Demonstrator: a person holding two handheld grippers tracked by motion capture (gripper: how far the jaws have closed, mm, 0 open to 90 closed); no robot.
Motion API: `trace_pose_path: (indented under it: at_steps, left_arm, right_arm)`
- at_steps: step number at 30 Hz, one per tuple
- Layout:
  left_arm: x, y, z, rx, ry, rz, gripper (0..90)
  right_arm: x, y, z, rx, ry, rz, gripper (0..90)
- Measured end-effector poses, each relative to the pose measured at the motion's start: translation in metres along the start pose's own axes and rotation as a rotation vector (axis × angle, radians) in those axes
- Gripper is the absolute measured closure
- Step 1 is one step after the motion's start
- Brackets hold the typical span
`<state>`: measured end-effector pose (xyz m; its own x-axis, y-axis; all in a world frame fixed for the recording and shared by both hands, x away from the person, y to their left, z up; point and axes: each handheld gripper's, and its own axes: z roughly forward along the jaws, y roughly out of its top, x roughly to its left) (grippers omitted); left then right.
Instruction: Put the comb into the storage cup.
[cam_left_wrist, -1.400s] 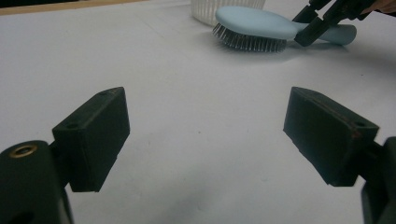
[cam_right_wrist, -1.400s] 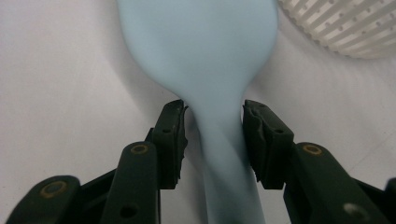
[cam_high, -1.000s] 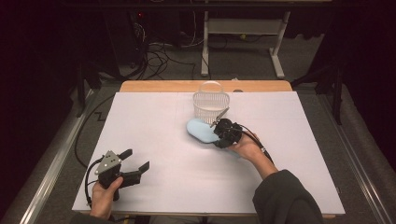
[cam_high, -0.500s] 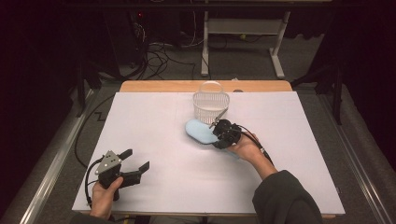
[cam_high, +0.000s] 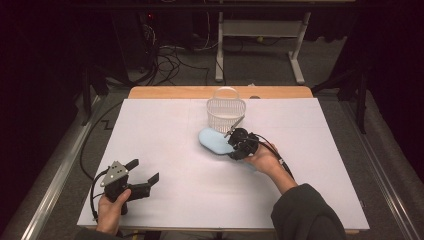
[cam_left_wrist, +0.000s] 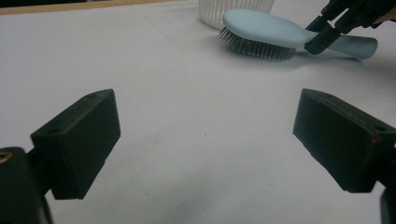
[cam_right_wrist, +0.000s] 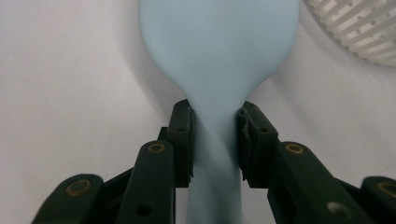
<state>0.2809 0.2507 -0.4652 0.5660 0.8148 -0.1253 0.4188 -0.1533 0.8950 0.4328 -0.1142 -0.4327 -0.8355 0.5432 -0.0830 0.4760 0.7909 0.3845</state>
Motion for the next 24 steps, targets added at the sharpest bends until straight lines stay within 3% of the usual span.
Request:
trace_pose_path:
  at_steps: [9, 16, 24]
  left_arm:
    - [0.000, 0.000, 0.000, -0.001, 0.000, -0.006, 6.2]
    - [-0.001, 0.001, 0.000, 0.000, 0.005, -0.001, 5.8]
    - [-0.003, 0.001, 0.001, 0.016, -0.001, 0.020, 6.4]
  right_arm:
    - [0.003, -0.002, -0.009, -0.022, 0.005, 0.005, 70.8]
    - [0.006, -0.006, -0.023, -0.073, 0.014, 0.024, 70.8]
    - [0.009, -0.017, -0.032, -0.095, 0.014, 0.035, 70.8]
